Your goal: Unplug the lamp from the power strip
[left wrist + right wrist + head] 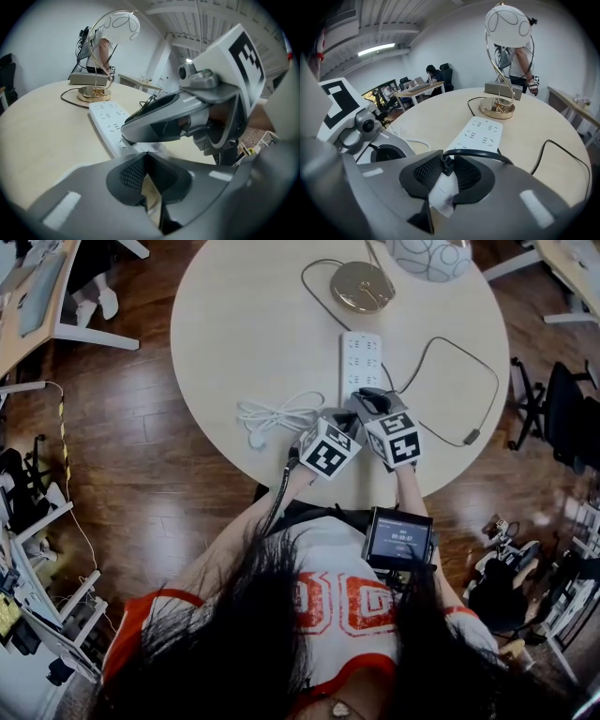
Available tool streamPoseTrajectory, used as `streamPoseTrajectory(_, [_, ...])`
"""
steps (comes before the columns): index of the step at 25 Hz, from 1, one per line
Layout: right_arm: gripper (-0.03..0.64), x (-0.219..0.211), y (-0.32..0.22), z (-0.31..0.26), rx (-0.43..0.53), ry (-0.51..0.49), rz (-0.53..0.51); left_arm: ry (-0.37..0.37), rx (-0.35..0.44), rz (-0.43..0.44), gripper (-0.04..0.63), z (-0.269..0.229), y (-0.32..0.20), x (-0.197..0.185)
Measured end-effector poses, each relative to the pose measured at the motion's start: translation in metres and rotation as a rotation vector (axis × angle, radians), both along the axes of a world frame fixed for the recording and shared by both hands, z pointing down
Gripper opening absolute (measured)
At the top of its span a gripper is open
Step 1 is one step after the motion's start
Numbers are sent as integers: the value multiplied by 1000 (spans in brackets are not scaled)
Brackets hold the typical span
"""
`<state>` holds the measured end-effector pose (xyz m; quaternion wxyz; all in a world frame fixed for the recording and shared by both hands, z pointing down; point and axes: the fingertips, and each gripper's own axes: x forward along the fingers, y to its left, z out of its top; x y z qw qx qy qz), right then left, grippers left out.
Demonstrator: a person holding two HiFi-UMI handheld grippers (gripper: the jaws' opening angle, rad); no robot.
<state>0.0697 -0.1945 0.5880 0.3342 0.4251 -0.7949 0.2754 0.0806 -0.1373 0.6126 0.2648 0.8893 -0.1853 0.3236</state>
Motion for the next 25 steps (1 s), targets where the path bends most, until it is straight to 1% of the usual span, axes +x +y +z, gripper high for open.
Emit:
streamPoseTrajectory(1, [72,0,0,0,-6,6,-12,1,-4,1,0,0,0,0])
streamPoseTrajectory(3, [69,1,-1,-1,-9,5,-1,12,-33,1,0,-1,-1,1])
streamPoseTrajectory(6, [63,7,-3,-5,-1,-43,74,28,-83,-4,0,-4,-4,3])
streamPoseTrajectory(8, [61,9,-5,-11,11,-139,137,31,-104,-11,0,-6,-5,2])
streamPoseTrajectory(10, [57,5,-12,-31,34,-303,190,36,-112,-18,0,-6,-6,0])
streamPoseTrajectory(11, [57,2,-17,-43,45,-366,205,38,-112,-21,0,-6,-6,-1])
streamPoseTrajectory(12, [58,0,-21,-52,57,-387,204,39,-111,-24,0,-6,-7,-1])
streamPoseTrajectory(13, [58,1,-23,-57,68,-366,190,39,-109,-27,0,-7,-7,-1])
streamPoseTrajectory(15, [58,5,-23,-58,80,-292,164,39,-109,-28,0,-6,-7,-2])
streamPoseTrajectory(16, [58,8,-22,-56,79,-275,167,35,-110,-27,0,-4,-7,-3])
streamPoseTrajectory(20, [58,31,-9,-46,56,-260,230,25,-105,-27,0,-1,-7,-2])
streamPoseTrajectory(25, [58,63,8,-36,28,-221,300,34,-106,-42,0,-4,-11,-3])
